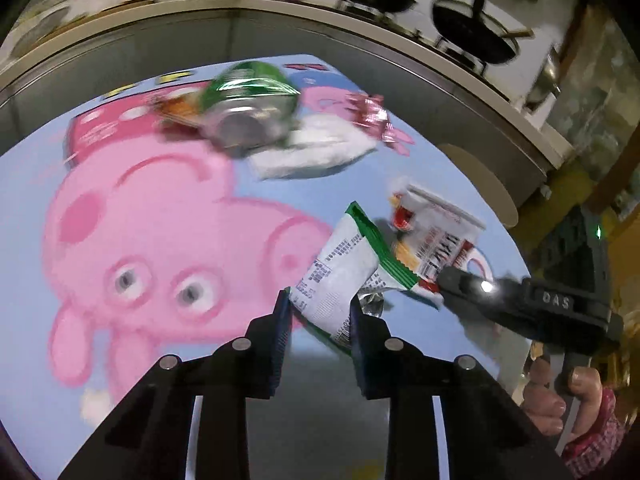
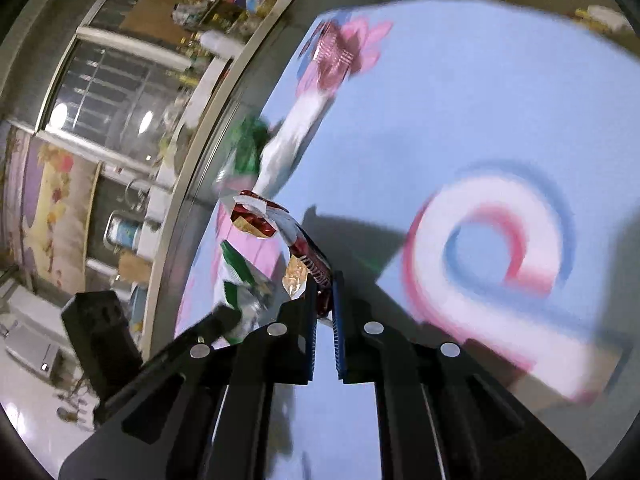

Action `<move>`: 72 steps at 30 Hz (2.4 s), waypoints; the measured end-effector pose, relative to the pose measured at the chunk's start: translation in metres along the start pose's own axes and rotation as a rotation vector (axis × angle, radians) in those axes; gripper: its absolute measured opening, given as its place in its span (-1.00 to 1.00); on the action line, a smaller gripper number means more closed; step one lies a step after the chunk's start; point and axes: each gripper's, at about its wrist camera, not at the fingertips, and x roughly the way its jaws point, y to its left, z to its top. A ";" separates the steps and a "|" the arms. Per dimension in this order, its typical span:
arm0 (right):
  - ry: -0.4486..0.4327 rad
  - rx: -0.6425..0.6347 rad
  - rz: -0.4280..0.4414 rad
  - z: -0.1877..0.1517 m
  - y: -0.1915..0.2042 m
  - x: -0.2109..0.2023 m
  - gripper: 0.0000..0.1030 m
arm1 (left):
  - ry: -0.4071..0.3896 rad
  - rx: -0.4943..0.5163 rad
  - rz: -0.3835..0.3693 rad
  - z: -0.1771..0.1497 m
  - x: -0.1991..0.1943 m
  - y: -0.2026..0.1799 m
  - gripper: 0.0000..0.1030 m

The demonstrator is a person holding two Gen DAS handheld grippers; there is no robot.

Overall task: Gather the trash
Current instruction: 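Grasp the green-white snack bag with the left tool while the right tool grasps the white-red snack packet, then carry both snack bags to the beige bin and open both tools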

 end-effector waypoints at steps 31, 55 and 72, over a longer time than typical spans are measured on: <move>0.075 -0.145 -0.055 -0.034 0.047 0.016 -0.10 | -0.022 -0.155 0.079 -0.047 -0.038 0.057 0.59; -0.032 -0.140 -0.005 0.012 0.039 -0.004 -0.94 | -0.031 -0.093 -0.026 0.011 -0.026 0.020 -0.57; -0.437 0.063 -0.149 0.124 -0.101 -0.156 -0.94 | 0.054 0.262 -0.225 0.138 0.115 -0.194 -0.57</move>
